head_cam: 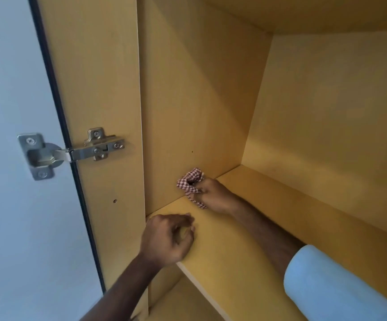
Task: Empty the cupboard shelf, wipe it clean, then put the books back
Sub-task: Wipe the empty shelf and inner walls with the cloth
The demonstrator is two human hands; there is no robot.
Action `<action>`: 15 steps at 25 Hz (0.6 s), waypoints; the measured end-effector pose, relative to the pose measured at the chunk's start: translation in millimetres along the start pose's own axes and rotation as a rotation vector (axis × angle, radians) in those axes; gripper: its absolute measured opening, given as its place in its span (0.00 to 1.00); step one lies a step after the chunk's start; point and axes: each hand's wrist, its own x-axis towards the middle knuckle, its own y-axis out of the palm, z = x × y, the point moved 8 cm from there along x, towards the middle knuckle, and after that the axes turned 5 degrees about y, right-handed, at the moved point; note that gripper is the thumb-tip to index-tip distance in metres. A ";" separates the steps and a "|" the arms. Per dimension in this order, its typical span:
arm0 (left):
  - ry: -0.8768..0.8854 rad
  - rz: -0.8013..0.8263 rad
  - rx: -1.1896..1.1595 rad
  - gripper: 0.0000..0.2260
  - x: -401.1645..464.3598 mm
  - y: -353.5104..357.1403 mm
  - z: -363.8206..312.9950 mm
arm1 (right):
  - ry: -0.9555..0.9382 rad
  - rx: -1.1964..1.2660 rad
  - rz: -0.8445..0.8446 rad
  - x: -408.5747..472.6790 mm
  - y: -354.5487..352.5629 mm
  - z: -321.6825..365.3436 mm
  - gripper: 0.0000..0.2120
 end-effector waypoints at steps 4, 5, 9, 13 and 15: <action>0.008 -0.029 -0.012 0.13 -0.3 -3.5 -2.4 | 0.004 0.186 0.094 1.3 29.5 13.2 0.15; 0.023 -0.062 -0.021 0.13 -0.5 -4.8 -0.8 | 0.014 0.255 0.122 0.5 34.6 14.4 0.11; 0.059 -0.248 -0.099 0.13 -10.5 -9.3 0.1 | 0.049 0.418 0.185 0.8 45.0 24.3 0.16; 0.018 -0.285 -0.032 0.13 -27.5 1.2 -16.7 | 0.101 0.457 0.283 -9.8 59.7 47.8 0.19; 0.033 -0.051 0.087 0.13 -15.2 16.6 -31.6 | 0.132 0.601 0.270 -17.8 48.2 47.1 0.16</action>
